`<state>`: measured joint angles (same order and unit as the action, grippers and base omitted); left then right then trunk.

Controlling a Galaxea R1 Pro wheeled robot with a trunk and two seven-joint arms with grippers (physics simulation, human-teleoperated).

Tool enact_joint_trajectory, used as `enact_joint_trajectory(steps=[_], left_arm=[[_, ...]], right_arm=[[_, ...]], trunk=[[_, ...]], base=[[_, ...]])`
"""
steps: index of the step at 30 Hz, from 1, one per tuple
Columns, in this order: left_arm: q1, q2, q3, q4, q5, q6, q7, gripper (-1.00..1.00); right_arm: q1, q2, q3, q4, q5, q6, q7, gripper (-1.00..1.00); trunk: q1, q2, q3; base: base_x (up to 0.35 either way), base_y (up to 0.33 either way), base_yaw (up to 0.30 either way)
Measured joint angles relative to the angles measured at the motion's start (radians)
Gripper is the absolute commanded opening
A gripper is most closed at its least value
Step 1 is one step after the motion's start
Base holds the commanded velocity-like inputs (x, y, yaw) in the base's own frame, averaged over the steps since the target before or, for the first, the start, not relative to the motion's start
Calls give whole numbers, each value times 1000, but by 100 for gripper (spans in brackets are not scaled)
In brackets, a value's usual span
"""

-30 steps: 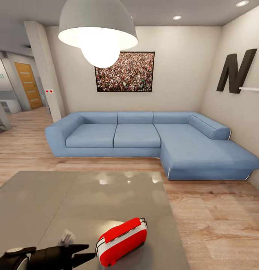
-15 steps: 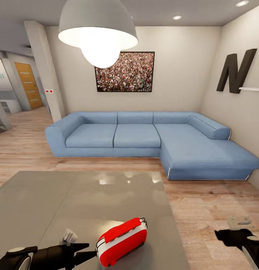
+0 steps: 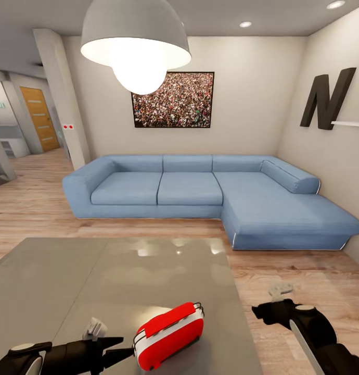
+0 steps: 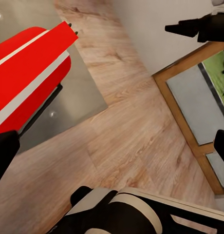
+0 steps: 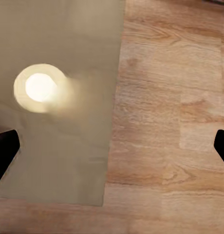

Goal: Turn on the radio receiver that's on the table in the living room.

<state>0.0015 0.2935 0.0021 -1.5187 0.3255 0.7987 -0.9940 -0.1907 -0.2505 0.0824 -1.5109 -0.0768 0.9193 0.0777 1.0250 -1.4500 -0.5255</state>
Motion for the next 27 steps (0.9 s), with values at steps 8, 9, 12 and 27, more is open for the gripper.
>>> enact_joint_trajectory(steps=[8,9,12,27], left_arm=[[0,4,1,0,0,-4,46,100],[0,6,2,0,0,-4,48,100],[0,8,5,0,-11,-4,54,100],[0,4,7,0,-102,-4,59,100]], right_arm=[[-1,0,55,-24,1,1,233,100],[-1,0,56,-25,1,1,270,100],[-1,-3,55,-25,5,1,338,100],[-1,-14,51,-21,6,1,349,100]], trunk=[[0,0,0],[0,0,0],[0,0,0],[0,0,0]], base=[[0,0,0],[0,0,0],[0,0,0],[0,0,0]])
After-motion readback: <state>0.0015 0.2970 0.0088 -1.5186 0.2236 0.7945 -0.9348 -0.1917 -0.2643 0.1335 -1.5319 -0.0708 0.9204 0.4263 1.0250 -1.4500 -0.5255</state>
